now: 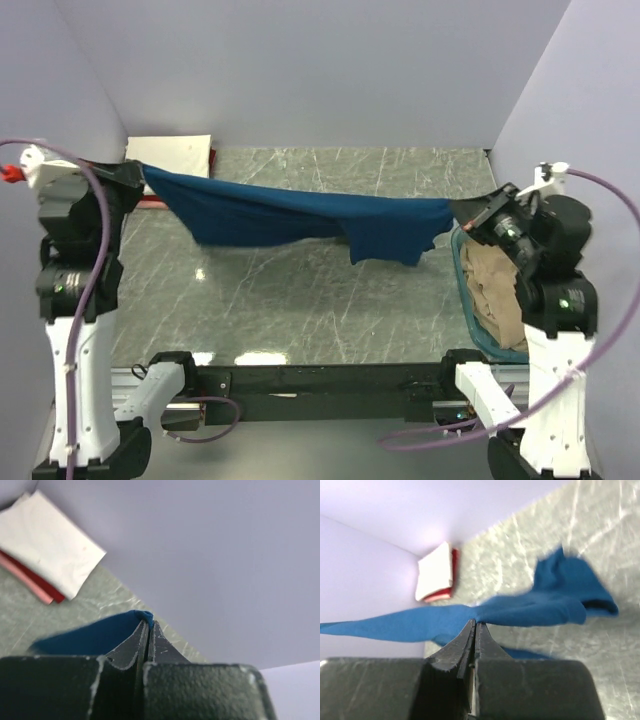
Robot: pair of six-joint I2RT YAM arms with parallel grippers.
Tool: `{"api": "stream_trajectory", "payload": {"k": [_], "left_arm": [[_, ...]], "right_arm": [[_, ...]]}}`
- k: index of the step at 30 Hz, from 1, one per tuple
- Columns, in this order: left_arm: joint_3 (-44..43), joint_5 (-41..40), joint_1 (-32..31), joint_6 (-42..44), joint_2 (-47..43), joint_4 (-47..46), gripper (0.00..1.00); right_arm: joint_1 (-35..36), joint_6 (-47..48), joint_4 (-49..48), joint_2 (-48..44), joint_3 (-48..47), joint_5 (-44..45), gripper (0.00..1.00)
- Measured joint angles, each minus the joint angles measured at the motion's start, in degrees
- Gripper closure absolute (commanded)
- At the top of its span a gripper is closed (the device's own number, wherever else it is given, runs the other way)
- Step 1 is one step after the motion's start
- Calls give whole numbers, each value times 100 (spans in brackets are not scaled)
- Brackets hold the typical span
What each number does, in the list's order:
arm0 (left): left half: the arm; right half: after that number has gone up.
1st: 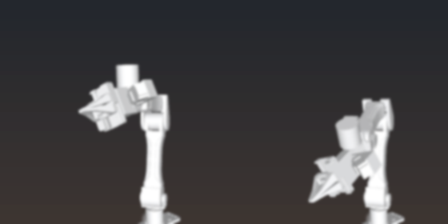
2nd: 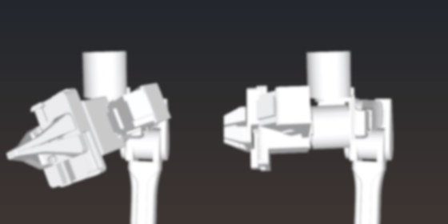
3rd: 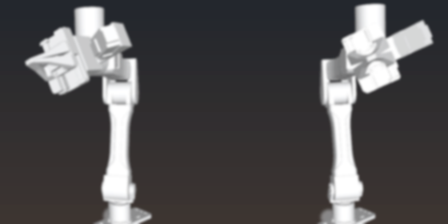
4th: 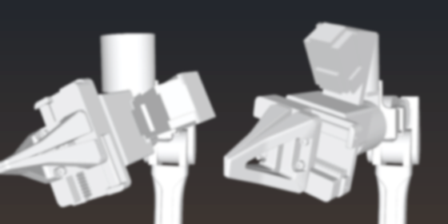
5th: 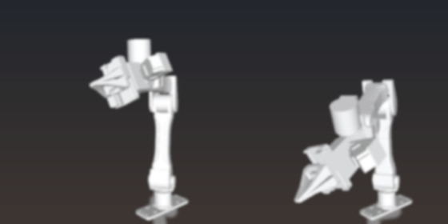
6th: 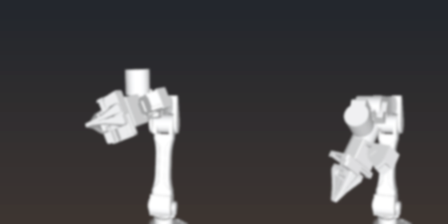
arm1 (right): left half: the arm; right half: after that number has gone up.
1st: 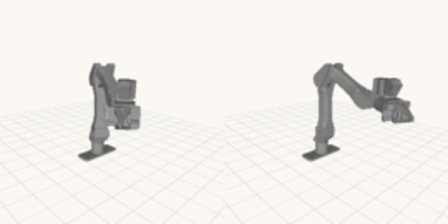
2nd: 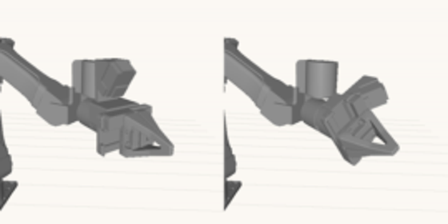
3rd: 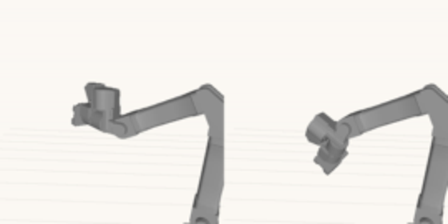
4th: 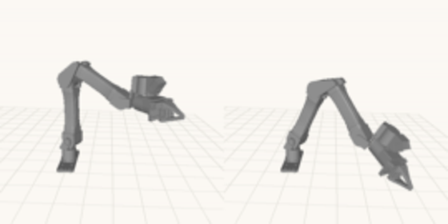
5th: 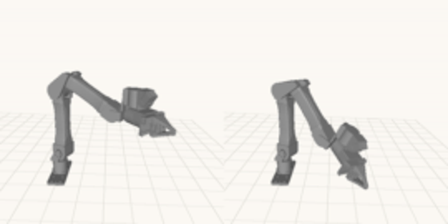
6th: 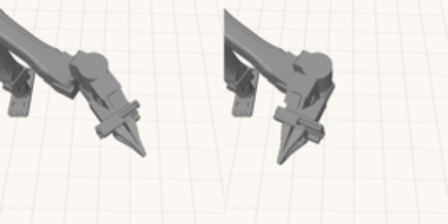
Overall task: Fold and stack the t-shirts
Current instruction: Flatten the tshirt out
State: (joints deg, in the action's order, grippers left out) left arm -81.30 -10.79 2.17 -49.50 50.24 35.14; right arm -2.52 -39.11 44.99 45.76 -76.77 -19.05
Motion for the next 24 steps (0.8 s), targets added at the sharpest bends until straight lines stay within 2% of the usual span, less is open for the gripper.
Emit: {"api": "stream_trajectory", "payload": {"k": [7,14,20,24], "left_arm": [[-1023,61,0,61,-116,551,100],[-1261,136,2,55,205,549,100],[-1327,339,13,52,1276,-2,100],[-1856,660,203,28,2531,-444,100]], "right_arm": [[-2,13,573,-175,-1244,111,100],[-2,9,595,168,-1668,144,100],[-37,-103,87,1130,-1652,131,100],[-118,-332,-492,2035,-1891,-15,100]]}}
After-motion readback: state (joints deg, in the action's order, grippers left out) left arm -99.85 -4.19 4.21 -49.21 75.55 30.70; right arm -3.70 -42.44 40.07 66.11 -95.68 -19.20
